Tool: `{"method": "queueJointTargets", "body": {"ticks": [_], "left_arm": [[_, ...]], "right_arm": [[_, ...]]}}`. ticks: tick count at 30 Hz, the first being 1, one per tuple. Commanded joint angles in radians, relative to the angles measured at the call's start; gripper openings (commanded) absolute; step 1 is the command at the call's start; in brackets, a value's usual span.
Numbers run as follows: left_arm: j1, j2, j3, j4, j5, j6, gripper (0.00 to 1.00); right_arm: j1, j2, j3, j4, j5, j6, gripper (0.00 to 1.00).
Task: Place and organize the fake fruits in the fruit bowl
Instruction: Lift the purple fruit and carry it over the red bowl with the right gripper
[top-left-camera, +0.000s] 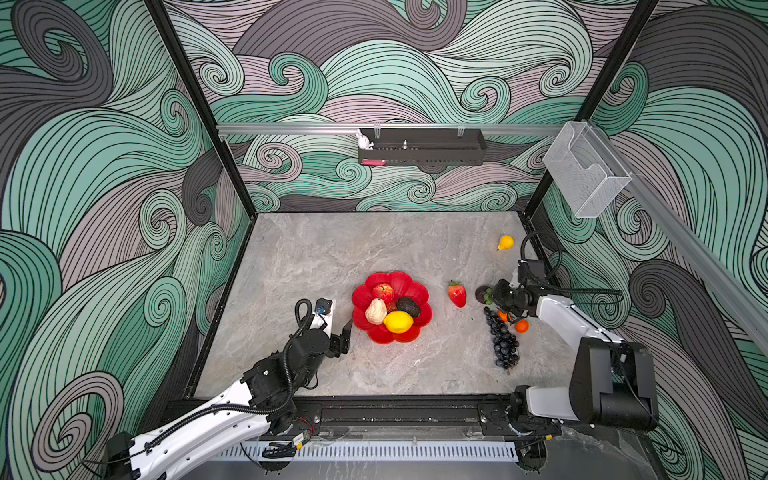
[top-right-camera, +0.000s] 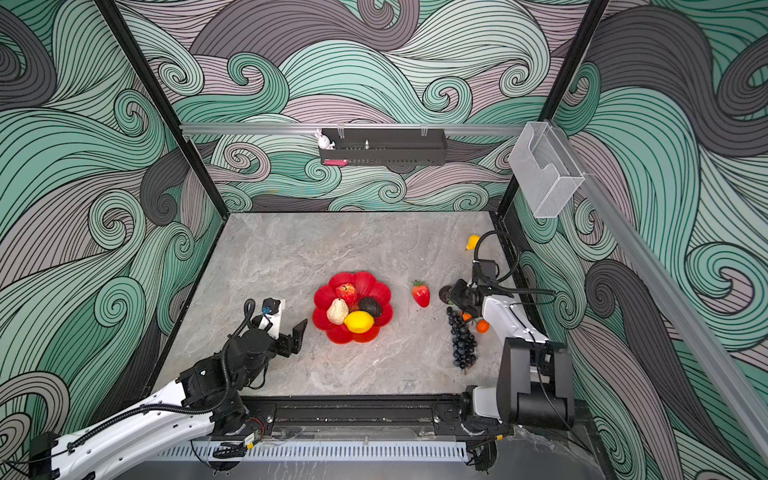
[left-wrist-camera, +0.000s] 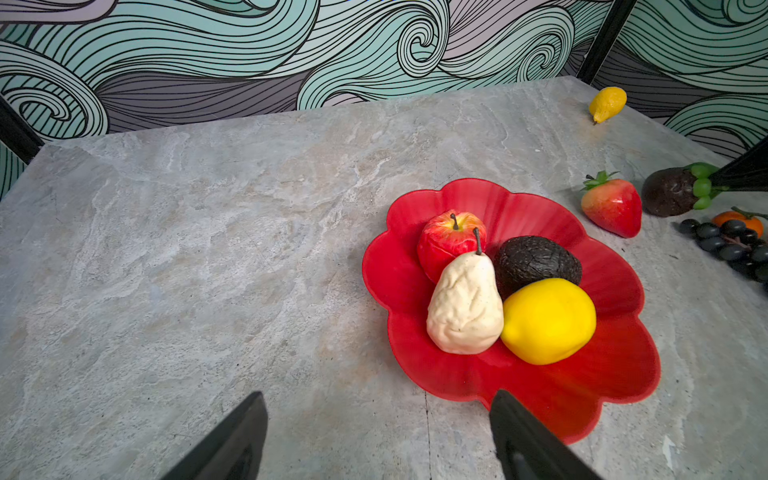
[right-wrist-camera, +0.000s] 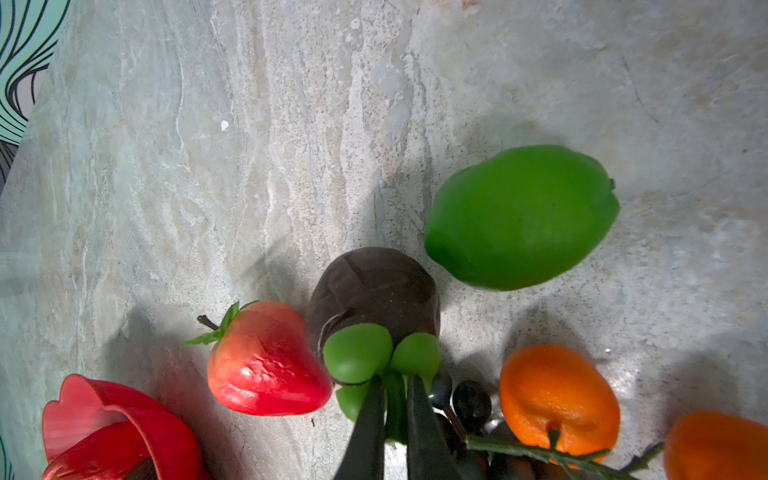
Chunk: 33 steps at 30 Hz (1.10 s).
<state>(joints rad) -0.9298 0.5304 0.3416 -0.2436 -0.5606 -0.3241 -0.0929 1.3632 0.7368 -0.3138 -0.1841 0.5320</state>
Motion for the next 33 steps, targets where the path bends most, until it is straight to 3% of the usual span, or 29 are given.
{"method": "queueJointTargets", "body": {"ticks": [1,8,18,33], "left_arm": [[0.008,0.015,0.007,0.026,0.008,0.009,0.86],[0.008,0.036,0.009,0.036,0.019,0.014,0.86],[0.008,-0.006,0.001,0.024,-0.002,0.013,0.86],[0.008,-0.017,0.002,0.014,-0.009,0.011,0.86]], "right_arm": [[0.007,-0.037,0.001,-0.022,-0.010,-0.016,0.06],[0.057,-0.104,0.053,-0.140,-0.026,-0.084,0.04],[0.318,-0.125,0.229,-0.336,0.069,-0.208,0.04],[0.650,0.167,0.613,-0.504,0.223,-0.368,0.04]]}}
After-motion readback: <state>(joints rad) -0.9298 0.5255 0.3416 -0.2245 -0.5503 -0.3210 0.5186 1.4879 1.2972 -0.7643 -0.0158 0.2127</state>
